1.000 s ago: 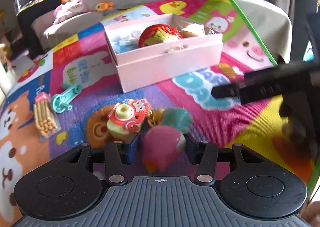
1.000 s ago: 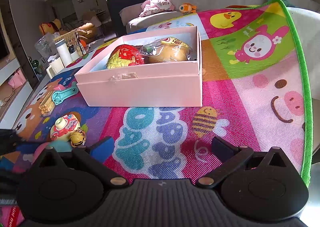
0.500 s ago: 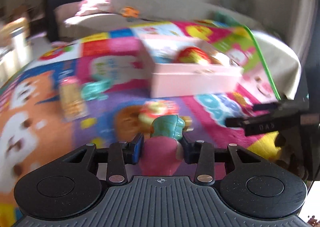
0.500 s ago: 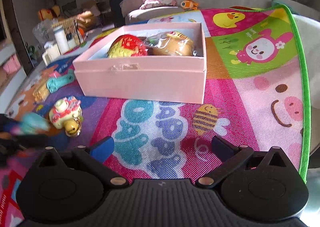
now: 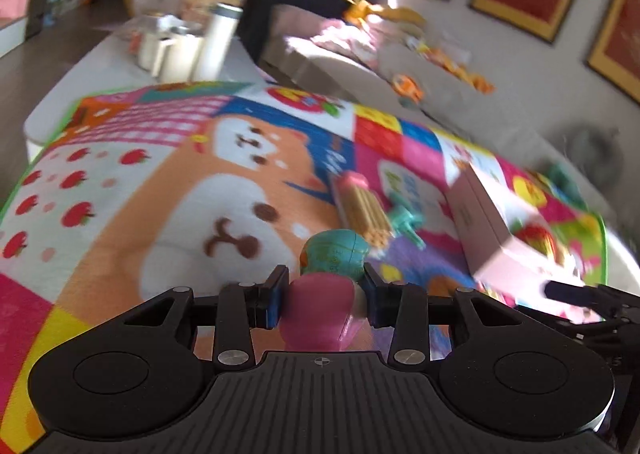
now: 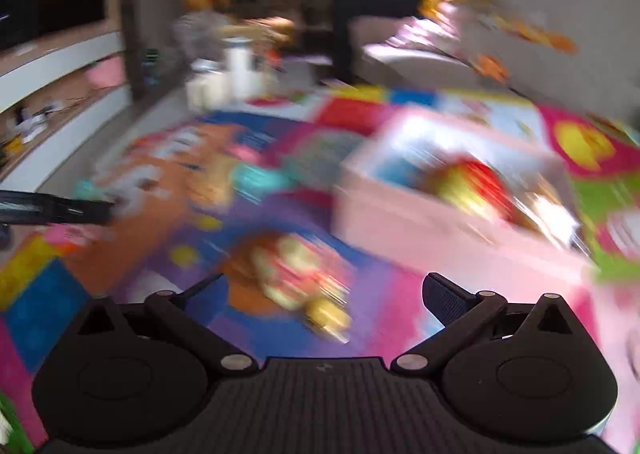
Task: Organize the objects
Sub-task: 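Grasp the biscuit-stick tube with the right gripper while the left holds the pink squishy, then lower the pink squishy and biscuit tube into the pink box and open both grippers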
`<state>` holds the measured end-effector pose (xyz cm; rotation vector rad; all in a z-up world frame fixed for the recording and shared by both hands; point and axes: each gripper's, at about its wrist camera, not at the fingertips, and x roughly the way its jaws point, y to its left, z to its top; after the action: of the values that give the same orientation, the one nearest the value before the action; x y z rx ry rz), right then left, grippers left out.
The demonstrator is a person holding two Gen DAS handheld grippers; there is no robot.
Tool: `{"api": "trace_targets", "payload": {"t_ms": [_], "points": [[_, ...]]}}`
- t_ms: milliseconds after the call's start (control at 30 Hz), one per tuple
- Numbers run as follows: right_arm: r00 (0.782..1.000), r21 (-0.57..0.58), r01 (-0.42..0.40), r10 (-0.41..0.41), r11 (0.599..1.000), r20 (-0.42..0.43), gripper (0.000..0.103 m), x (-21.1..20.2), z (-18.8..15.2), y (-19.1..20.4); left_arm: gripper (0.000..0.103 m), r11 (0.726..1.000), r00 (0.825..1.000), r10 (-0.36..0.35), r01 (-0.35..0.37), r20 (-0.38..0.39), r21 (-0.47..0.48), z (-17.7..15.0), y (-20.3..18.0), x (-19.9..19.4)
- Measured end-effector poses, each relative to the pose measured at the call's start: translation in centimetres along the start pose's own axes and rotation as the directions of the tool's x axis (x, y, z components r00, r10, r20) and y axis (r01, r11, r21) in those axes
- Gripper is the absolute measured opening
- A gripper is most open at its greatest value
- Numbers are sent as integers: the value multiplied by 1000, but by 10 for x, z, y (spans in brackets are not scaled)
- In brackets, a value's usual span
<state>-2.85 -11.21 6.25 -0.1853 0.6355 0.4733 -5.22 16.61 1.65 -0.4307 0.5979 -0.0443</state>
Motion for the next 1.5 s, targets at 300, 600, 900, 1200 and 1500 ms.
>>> {"api": "trace_targets", "payload": {"t_ms": [300, 600, 900, 1200, 1500], "points": [[997, -31, -55, 53, 998, -61, 53, 105, 81, 56, 43, 999, 999, -19, 20, 37, -32, 2, 23, -17], [978, -61, -49, 35, 997, -207, 38, 162, 92, 68, 43, 997, 998, -54, 55, 30, -55, 3, 30, -16], [954, -164, -201, 155, 966, -258, 32, 61, 19, 74, 43, 997, 997, -79, 79, 4, -20, 2, 11, -11], [973, -62, -75, 59, 995, -225, 32, -24, -48, 26, 43, 988, 991, -120, 125, -67, 86, -10, -34, -13], [988, 149, 108, -89, 983, -128, 32, -73, -76, -46, 43, 940, 958, -193, 243, -212, 239, -31, -104, -7]]}}
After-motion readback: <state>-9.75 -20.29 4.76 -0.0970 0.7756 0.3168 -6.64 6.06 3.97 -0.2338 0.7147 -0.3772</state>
